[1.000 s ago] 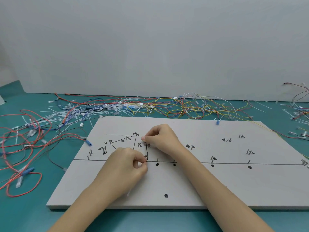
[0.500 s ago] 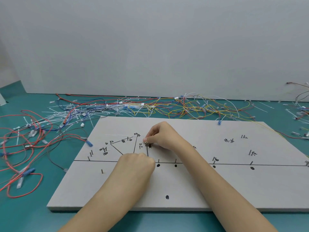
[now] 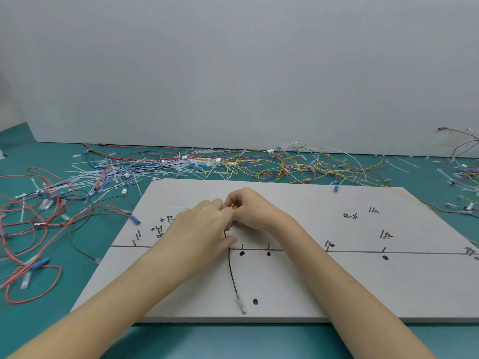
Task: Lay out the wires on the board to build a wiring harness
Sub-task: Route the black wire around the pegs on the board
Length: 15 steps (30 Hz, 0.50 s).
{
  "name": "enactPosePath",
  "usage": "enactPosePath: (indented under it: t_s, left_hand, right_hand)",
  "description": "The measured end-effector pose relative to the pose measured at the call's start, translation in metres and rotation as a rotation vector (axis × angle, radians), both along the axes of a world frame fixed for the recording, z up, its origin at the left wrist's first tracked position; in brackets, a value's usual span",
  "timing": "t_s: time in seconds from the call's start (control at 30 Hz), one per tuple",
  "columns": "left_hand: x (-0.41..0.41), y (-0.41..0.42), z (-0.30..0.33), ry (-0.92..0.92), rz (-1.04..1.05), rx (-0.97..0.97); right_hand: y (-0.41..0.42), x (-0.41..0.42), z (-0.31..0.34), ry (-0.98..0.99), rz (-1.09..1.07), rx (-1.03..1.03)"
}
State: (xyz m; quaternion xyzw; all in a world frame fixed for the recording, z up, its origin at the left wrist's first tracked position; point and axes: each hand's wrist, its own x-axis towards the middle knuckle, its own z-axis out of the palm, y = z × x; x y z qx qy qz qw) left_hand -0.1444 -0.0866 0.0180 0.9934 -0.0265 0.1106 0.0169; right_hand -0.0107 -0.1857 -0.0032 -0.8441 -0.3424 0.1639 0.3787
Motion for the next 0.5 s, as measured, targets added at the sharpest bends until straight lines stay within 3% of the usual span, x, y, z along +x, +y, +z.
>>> enactPosePath:
  t_s: [0.17, 0.4, 0.5]
  left_hand:
    - [0.009, 0.016, -0.010, 0.079, -0.027, -0.318]
    - [0.006, 0.022, -0.020, -0.005, -0.128, -0.250]
    - [0.003, 0.025, -0.022, -0.001, -0.153, -0.280]
  right_hand:
    - [-0.003, 0.001, 0.000, 0.026, -0.023, 0.056]
    - [-0.019, 0.010, 0.010, 0.003, -0.217, 0.183]
    - [-0.027, 0.012, 0.012, -0.038, -0.226, 0.085]
